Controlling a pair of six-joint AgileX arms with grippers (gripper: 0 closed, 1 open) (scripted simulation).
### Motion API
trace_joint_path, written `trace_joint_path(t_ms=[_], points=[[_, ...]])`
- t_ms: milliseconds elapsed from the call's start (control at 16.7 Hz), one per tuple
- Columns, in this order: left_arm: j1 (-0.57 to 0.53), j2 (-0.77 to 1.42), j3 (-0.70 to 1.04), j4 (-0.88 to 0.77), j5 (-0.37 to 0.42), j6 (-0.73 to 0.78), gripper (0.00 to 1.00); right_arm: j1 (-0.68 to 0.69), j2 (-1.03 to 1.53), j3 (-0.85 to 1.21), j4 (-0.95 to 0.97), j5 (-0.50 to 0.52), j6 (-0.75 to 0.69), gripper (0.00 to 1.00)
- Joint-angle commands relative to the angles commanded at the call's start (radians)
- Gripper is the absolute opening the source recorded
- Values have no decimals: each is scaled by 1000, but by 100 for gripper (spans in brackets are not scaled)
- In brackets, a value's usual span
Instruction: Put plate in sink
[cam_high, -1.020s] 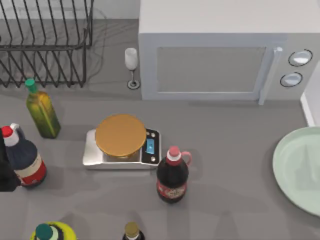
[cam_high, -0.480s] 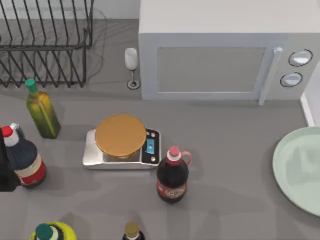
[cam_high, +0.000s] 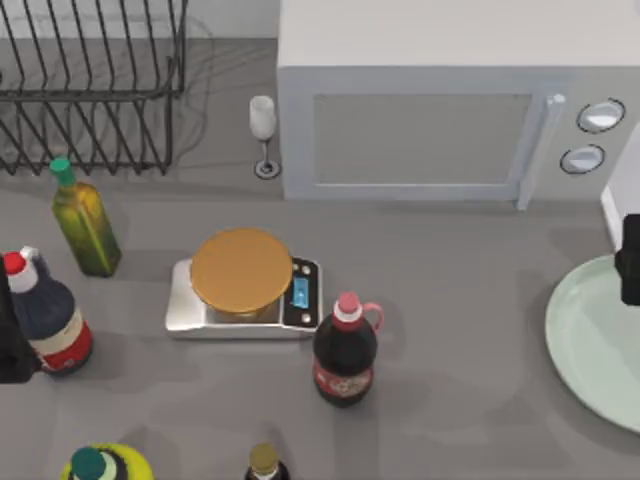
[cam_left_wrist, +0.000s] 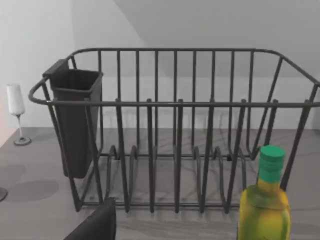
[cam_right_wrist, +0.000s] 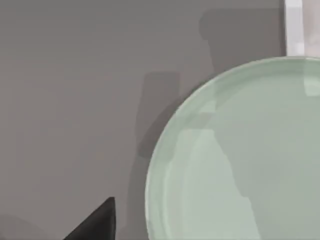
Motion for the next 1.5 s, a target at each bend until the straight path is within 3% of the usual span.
trace_joint_path(t_ms=[420, 720, 1140, 1500], points=[[0, 0, 0, 0, 0, 0, 100, 110, 567, 381, -329, 0, 114, 100], [0, 0, 0, 0, 0, 0, 100, 138, 699, 477, -411, 0, 143, 100], [0, 0, 0, 0, 0, 0, 100, 133, 715, 447, -370, 0, 142, 100], [0, 0, 0, 0, 0, 0, 100, 138, 831, 300, -85, 1, 146, 100]])
